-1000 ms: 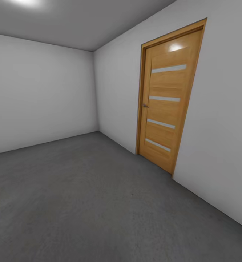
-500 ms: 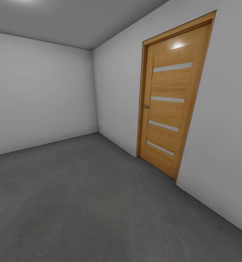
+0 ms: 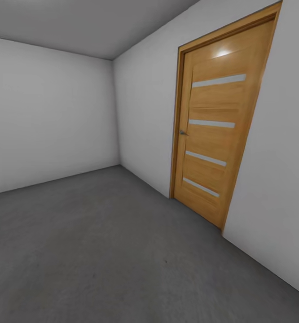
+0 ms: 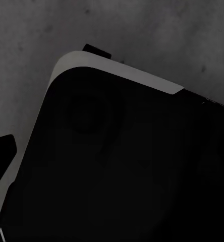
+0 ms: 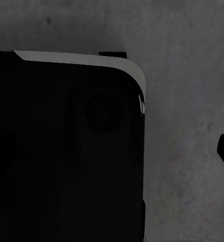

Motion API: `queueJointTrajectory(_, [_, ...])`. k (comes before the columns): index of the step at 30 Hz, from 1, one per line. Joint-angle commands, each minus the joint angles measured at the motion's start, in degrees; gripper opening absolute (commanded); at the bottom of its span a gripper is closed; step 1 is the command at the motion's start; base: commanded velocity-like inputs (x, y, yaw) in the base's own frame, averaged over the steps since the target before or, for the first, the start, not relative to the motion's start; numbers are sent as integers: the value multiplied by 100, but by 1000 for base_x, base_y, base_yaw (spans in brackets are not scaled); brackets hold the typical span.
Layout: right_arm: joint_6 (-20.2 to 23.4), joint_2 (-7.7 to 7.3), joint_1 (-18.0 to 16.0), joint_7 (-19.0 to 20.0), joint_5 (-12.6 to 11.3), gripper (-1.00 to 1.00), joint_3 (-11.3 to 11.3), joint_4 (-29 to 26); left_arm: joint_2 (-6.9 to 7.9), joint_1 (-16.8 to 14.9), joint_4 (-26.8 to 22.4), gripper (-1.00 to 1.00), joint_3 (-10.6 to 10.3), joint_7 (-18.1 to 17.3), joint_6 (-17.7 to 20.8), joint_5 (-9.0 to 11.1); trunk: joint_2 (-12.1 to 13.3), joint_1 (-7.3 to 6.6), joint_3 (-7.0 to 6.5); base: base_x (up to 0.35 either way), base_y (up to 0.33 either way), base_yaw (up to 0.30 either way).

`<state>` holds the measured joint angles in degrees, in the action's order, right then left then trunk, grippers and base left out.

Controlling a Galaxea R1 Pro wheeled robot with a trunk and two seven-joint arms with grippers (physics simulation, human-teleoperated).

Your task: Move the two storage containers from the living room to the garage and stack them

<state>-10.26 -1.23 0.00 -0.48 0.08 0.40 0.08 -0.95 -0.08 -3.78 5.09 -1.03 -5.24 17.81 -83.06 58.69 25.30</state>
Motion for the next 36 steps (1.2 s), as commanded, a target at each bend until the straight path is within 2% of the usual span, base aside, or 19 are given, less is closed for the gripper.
queueJointTrajectory(1, [-20,0,0,-5,1,100,4,1,-2,-1,0,100,44,-11,-12,4,-2,3,4,324,0,0])
queueJointTrajectory(19, [-21,1,0,-5,1,100,4,1,-2,-1,0,100,45,-11,-12,4,-2,3,4,324,0,-5])
queueJointTrajectory(36, [-20,8,0,-5,1,100,4,1,2,-1,0,100,45,-11,-12,4,-2,3,4,324,0,-223])
